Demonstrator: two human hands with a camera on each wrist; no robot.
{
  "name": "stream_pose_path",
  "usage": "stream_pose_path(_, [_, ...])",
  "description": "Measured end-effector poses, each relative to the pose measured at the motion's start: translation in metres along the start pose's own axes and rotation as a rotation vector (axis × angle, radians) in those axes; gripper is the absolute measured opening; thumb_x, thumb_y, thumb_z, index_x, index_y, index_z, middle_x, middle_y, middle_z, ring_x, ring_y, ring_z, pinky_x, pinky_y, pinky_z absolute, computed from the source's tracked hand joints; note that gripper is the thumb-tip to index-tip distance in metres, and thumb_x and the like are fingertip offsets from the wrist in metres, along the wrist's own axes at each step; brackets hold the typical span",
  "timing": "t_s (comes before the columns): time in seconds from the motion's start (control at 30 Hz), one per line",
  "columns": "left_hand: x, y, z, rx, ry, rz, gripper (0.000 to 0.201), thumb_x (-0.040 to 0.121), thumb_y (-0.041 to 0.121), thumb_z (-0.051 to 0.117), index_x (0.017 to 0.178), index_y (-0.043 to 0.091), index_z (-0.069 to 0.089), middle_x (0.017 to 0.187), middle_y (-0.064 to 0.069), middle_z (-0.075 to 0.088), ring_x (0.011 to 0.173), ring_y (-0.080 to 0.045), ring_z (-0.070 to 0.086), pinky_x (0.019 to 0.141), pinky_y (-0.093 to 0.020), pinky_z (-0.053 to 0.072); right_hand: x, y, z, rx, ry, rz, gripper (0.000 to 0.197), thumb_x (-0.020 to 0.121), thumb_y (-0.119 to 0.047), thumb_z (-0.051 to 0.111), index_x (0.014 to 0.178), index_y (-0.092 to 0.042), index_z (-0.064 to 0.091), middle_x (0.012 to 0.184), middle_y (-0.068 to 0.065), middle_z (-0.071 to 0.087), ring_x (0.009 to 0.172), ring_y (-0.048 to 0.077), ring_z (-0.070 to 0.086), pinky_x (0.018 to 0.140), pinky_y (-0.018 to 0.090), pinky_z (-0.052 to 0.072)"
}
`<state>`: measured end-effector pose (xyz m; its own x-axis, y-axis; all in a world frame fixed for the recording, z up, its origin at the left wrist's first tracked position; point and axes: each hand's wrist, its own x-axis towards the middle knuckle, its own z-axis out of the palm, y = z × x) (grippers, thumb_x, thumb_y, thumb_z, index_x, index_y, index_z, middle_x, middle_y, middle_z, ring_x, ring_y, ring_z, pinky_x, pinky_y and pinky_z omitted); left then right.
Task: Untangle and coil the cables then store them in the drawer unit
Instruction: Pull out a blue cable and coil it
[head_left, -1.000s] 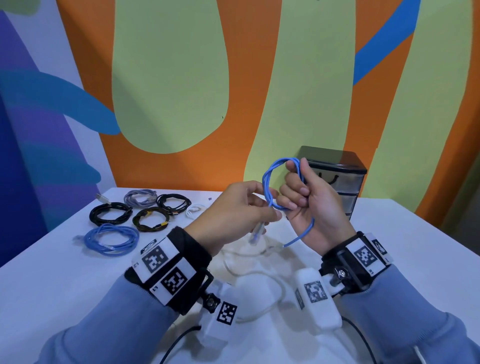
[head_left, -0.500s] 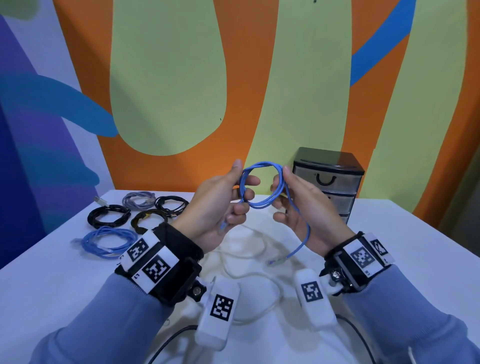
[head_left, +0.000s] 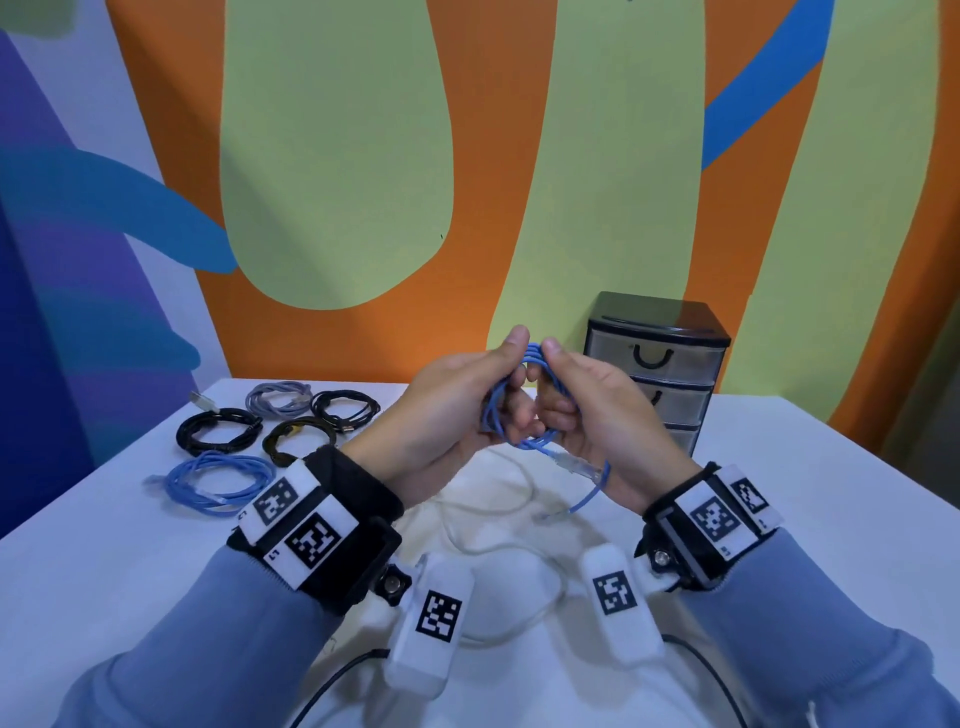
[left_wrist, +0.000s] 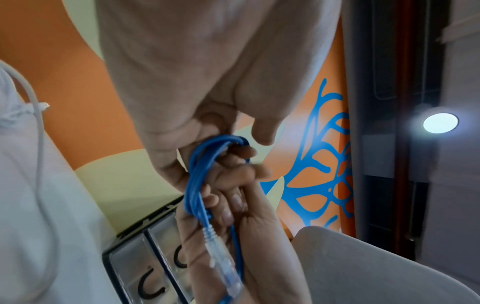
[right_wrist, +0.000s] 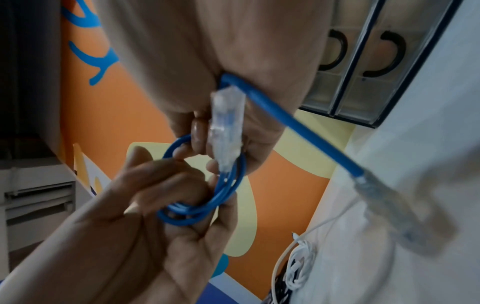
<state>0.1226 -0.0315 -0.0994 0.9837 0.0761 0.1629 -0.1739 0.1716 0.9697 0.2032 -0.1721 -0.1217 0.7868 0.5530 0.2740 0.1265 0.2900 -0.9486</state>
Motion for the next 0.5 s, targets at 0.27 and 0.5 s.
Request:
stream_pose_path(0.27, [0.003,-0.004,-0.004,0.055,0.078,0.020,0.045,0.107,0.043,0.058,0.071,0.018,0.045,0.056,0.005,0.019,0.048,-0.015,0.011,0.052,-0.027,0.034,-0.009,-0.009,-0.003,-0.228,-0.032,-0.012,0.043,0.107,-0.042,0.053,0.090,-0.006,0.068,0.078,0.010,0.057,0.071,0.020,0.059,0.070,0.040,0.063])
stream_pose_path(0.5, [0.004,-0.001,-0.011,0.063,0.226,0.130,0.045,0.109,0.040,0.057,0.072,0.020,0.041,0.058,0.006,0.017,0.046,-0.013,0.013,0.048,-0.027,0.021,-0.005,-0.009,-0.013,-0.268,0.025,0.074,0.037,0.105,-0.041,0.059,0.080,-0.016,0.069,0.066,-0.002,0.020,0.056,0.016,0.017,0.046,0.021,0.019])
